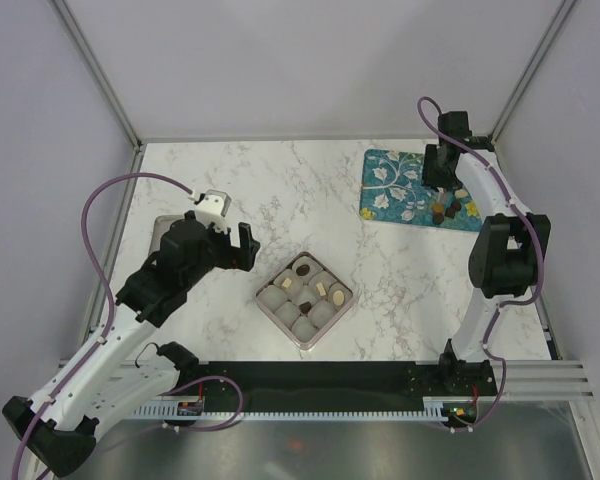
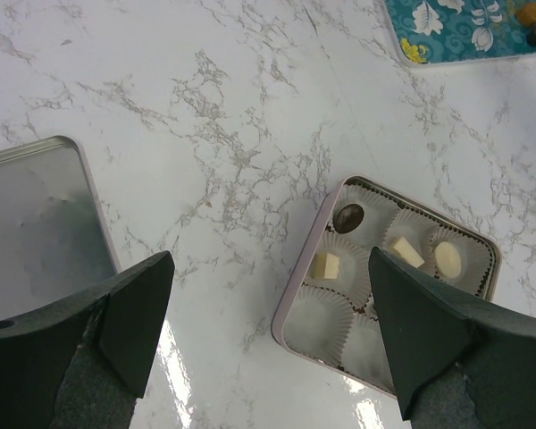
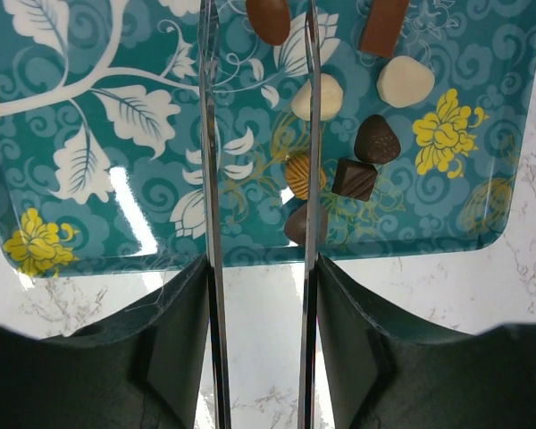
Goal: Pack the chocolate
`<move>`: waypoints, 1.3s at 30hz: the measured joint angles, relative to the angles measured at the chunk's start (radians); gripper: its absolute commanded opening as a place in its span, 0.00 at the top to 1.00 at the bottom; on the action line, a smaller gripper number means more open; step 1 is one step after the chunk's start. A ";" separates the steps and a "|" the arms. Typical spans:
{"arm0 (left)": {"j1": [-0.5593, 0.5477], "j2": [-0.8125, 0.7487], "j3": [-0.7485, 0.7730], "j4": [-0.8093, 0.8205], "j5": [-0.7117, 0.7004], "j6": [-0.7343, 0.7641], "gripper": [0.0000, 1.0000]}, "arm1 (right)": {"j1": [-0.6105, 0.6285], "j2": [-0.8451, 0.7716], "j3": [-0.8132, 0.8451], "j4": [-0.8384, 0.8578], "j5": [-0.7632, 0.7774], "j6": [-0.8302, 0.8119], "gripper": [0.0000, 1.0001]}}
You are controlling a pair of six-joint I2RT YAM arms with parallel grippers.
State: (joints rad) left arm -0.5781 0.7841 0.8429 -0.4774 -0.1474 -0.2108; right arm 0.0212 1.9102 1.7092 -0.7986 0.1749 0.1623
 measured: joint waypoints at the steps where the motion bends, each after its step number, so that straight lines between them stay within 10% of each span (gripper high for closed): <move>1: 0.000 0.001 0.000 0.000 0.000 0.000 0.02 | -0.004 0.004 0.000 0.001 0.000 -0.002 0.44; 25: 0.000 -0.001 0.000 0.000 0.000 0.000 0.02 | -0.027 0.008 -0.094 0.050 -0.116 0.016 0.66; 39: 0.000 -0.006 0.000 0.000 0.000 0.000 0.02 | 0.367 -0.479 -0.326 -0.044 -0.211 0.055 0.68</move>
State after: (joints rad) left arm -0.5781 0.7780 0.8429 -0.4774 -0.1478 -0.2108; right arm 0.3885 1.4315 1.3834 -0.8429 -0.0364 0.2169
